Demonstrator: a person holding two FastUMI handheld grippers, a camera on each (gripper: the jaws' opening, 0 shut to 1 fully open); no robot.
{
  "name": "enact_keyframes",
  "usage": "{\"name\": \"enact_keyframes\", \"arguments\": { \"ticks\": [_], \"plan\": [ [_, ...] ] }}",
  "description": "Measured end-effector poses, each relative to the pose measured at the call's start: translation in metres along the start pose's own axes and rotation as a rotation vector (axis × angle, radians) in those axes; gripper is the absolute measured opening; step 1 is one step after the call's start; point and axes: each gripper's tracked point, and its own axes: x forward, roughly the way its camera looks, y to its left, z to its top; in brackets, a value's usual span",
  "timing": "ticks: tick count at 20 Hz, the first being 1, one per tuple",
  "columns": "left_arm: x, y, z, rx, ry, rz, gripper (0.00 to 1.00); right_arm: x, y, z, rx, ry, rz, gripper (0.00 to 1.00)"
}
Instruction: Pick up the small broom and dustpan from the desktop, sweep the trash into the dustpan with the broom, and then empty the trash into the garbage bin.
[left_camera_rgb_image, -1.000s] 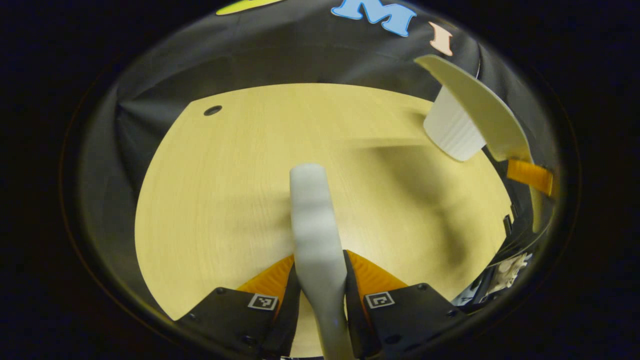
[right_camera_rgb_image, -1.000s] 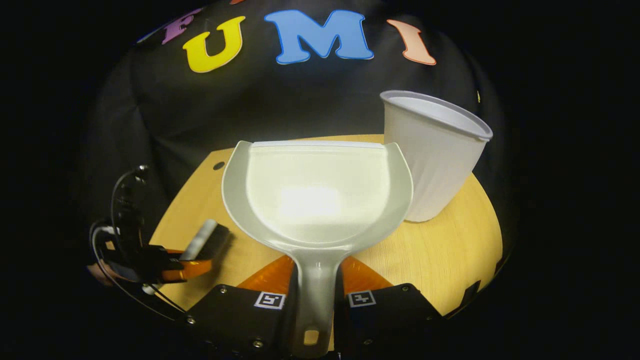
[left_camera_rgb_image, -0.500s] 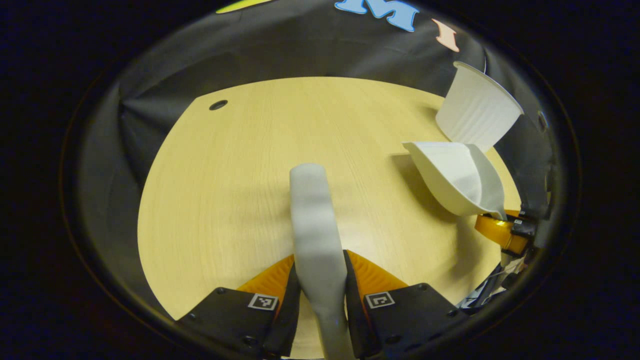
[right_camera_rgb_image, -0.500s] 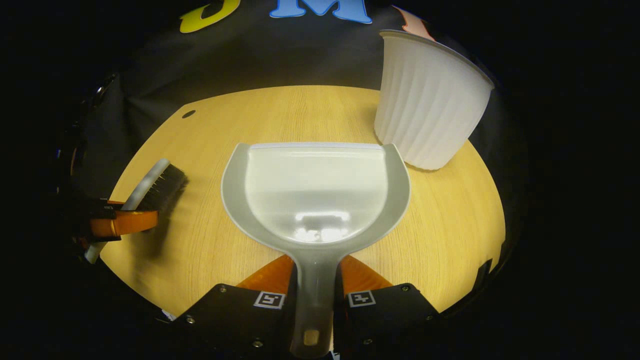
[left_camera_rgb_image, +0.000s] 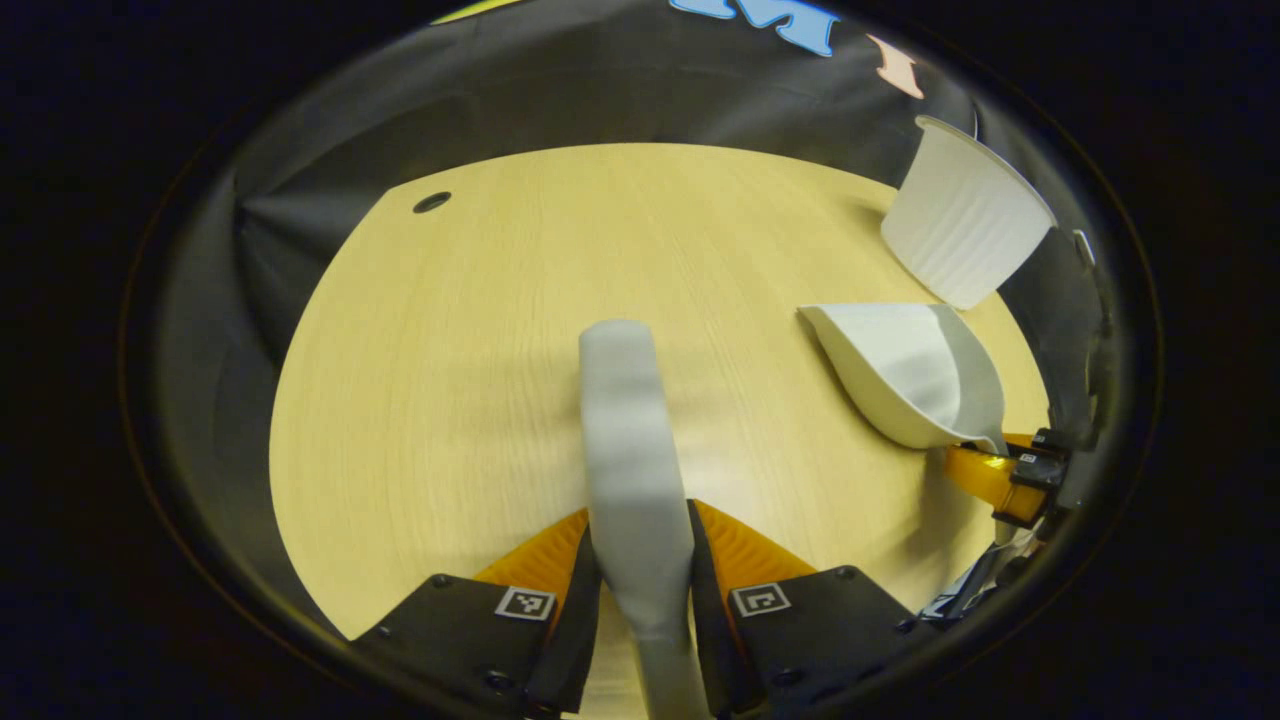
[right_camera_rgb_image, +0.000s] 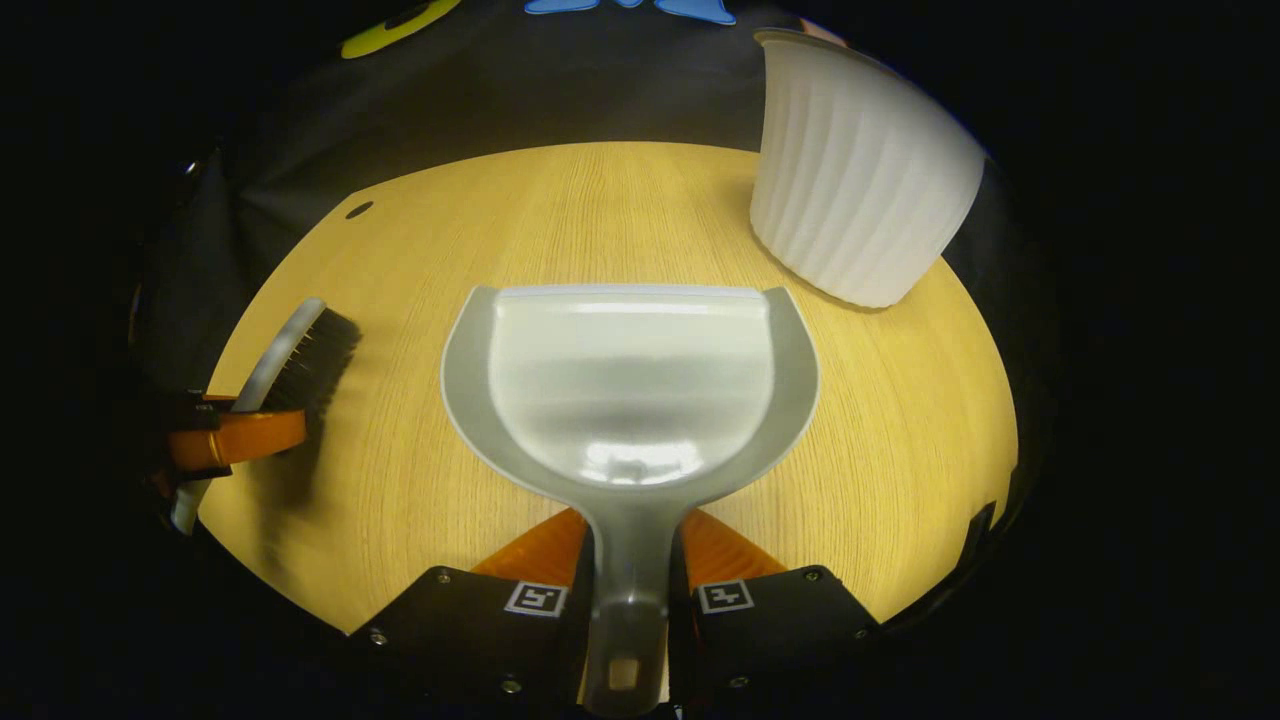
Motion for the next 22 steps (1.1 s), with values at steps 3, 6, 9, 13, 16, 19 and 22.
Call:
{"name": "enact_keyframes", "arguments": {
  "ticks": [3,6,9,13,16,19,22],
  "plan": [
    [0.001,-0.002,-0.003,-0.016,0.01,-0.008,0.51,-0.001,0.0,0.0,-0.005,0.001,0.0,0.35],
    [0.002,0.001,-0.003,-0.025,0.003,-0.001,0.53,-0.004,-0.003,0.001,-0.014,0.003,-0.008,0.36],
    [-0.002,-0.005,0.001,-0.02,-0.016,-0.011,0.55,-0.005,-0.006,0.006,-0.013,-0.017,-0.004,0.57],
    [-0.009,-0.013,0.007,-0.049,-0.038,-0.021,0.85,-0.013,-0.006,0.013,-0.002,-0.043,0.01,0.83],
    [-0.022,-0.008,0.01,-0.049,-0.087,-0.007,0.96,-0.027,-0.009,0.019,-0.001,-0.072,0.016,0.95],
    [-0.035,-0.009,0.023,-0.044,-0.163,0.008,0.96,-0.044,-0.013,0.029,-0.008,-0.127,0.02,0.98],
    [-0.053,-0.009,0.041,-0.052,-0.271,0.026,0.96,-0.065,-0.017,0.054,-0.024,-0.235,0.011,0.98]
  ]
}}
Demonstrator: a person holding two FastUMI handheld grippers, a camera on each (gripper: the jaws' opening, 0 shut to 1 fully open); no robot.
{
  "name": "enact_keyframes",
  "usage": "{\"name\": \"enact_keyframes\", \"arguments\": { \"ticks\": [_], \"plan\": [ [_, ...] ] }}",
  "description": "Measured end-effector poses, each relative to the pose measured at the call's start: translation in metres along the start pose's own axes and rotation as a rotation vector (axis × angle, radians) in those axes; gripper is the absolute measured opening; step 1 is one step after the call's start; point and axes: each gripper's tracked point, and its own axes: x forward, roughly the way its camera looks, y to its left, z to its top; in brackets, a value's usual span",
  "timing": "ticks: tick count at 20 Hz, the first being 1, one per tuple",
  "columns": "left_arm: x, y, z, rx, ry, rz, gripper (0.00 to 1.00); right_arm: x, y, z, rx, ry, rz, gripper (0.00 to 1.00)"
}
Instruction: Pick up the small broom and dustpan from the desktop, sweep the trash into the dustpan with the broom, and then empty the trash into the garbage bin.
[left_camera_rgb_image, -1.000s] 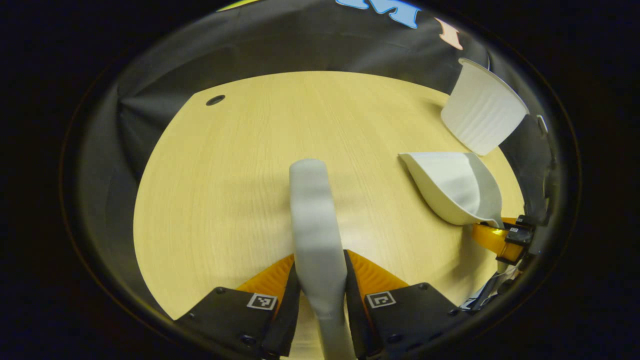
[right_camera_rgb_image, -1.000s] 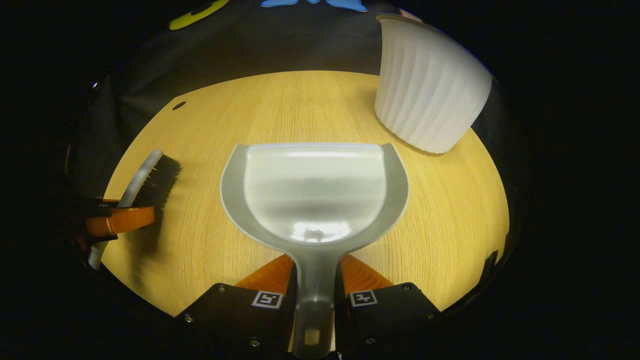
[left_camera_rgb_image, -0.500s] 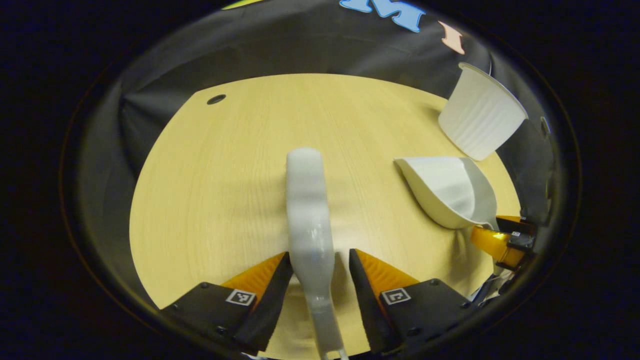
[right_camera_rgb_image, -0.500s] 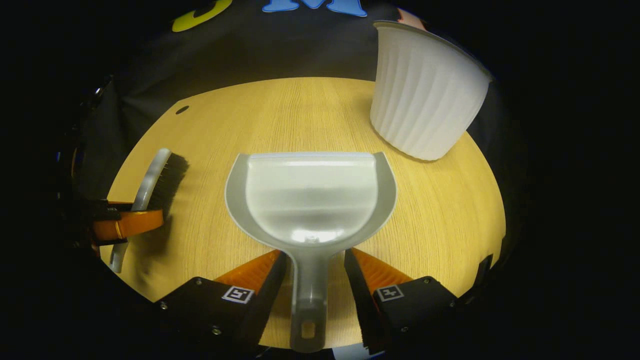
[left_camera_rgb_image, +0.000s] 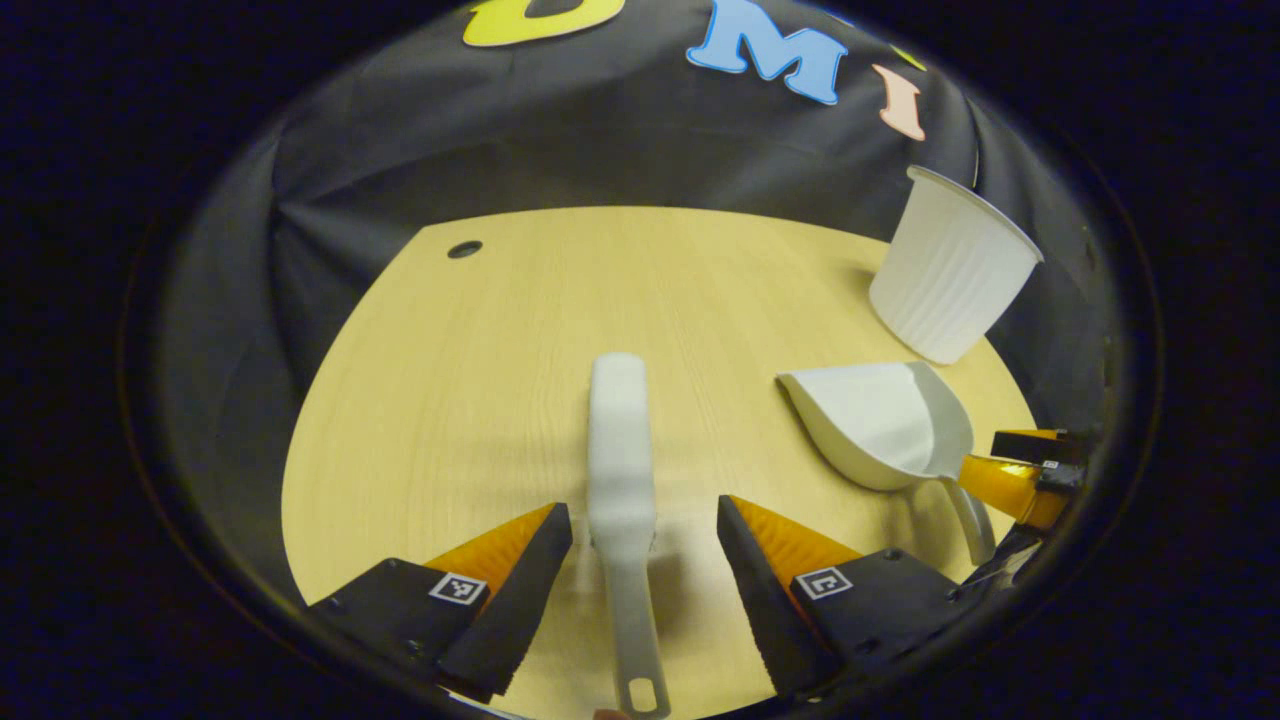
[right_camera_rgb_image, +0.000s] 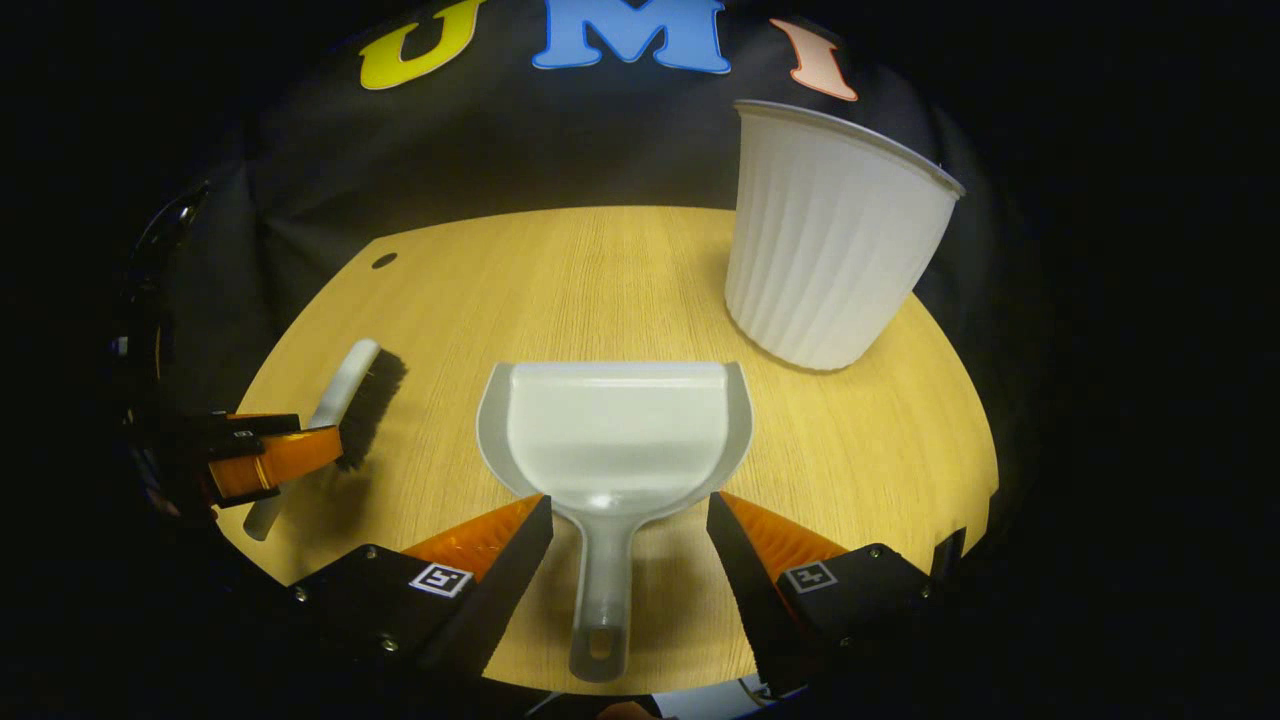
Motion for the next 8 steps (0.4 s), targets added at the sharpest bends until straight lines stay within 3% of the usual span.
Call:
{"name": "enact_keyframes", "arguments": {
  "ticks": [8],
  "plan": [
    [-0.054,-0.013,0.074,-0.055,-0.401,0.05,0.96,-0.044,-0.016,0.081,-0.107,-0.395,-0.017,0.97]
  ]
}}
